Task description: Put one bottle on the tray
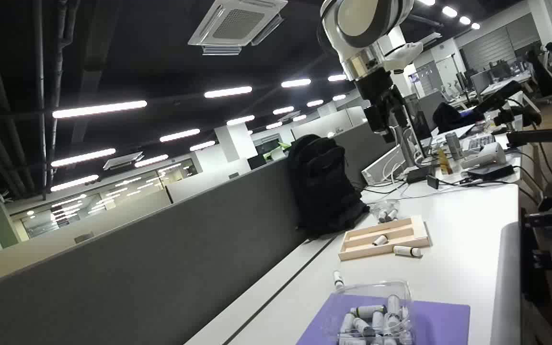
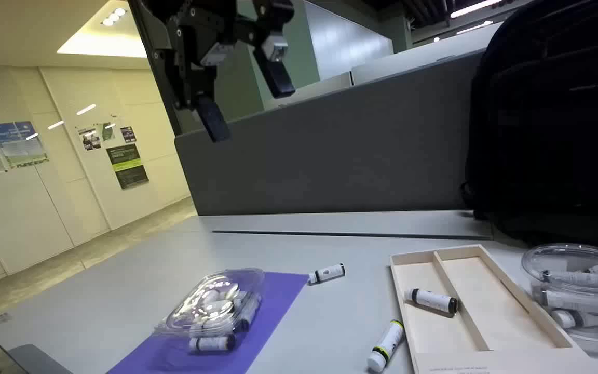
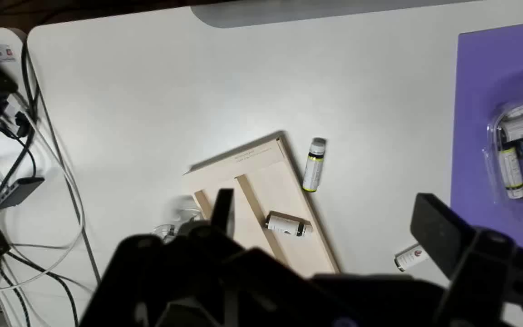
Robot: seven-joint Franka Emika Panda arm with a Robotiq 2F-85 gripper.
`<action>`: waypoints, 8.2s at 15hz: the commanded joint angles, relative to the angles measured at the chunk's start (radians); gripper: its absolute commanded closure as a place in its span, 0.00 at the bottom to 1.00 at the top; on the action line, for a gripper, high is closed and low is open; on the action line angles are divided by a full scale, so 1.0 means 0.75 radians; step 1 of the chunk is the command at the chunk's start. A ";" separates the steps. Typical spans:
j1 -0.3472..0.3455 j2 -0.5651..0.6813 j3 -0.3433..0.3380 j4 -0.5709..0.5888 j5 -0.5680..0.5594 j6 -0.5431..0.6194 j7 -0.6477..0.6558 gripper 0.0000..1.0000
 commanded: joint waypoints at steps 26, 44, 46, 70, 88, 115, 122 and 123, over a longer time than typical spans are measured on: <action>0.167 0.732 -0.279 0.175 0.817 0.552 -0.117 0.00; -0.062 1.248 -0.094 0.425 0.902 0.612 -0.092 0.00; -0.082 1.327 -0.073 0.482 0.878 0.597 -0.073 0.00; -0.045 1.457 -0.071 0.507 0.713 0.622 0.021 0.37; 0.043 1.409 -0.102 0.425 0.607 0.664 0.152 0.00; -0.025 1.457 -0.092 0.435 0.621 0.760 0.114 0.81; -0.007 1.391 -0.086 0.379 0.607 0.814 0.099 0.93; 0.000 1.371 -0.090 0.371 0.604 0.827 0.103 0.93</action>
